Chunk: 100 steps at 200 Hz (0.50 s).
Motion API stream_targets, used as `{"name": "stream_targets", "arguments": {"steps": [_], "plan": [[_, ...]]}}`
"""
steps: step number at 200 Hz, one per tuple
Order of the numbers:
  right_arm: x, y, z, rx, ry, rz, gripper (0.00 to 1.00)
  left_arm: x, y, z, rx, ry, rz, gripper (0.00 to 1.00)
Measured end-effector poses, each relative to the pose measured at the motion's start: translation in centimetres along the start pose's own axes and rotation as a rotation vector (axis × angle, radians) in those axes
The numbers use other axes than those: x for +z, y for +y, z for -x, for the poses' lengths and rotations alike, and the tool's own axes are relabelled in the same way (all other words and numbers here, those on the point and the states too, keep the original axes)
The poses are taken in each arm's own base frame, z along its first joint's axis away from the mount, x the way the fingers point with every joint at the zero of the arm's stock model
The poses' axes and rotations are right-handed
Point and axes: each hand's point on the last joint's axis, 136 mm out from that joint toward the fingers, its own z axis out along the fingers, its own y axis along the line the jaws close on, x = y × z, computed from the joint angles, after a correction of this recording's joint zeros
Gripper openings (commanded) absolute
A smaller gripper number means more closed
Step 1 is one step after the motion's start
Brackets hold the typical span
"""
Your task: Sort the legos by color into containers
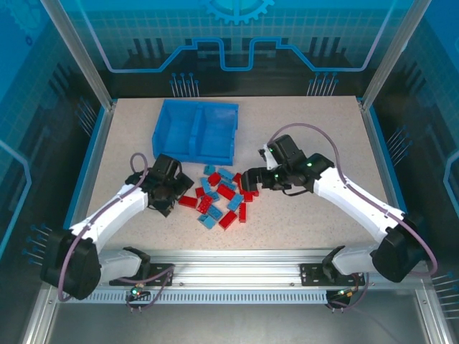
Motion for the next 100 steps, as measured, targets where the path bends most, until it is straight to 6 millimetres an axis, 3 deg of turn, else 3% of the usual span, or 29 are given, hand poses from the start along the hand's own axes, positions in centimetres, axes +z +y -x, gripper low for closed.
{"name": "stream_targets", "arguments": {"steps": [15,55,100], "plan": [[0.7,1.3,-0.3,-0.027,0.024,0.003,1.0,1.5,1.0,-0.8,-0.058,0.049,0.058,0.95],[2.3,2.9,-2.2,-0.082,0.09,-0.033,1.0,3.9,0.7,-1.2,-0.116,0.093,0.11,0.9],[2.4,3.4,-2.8,-0.093,0.098,-0.058,1.0,5.8,1.0,-1.2,-0.125,0.105,0.157,0.6]]}}
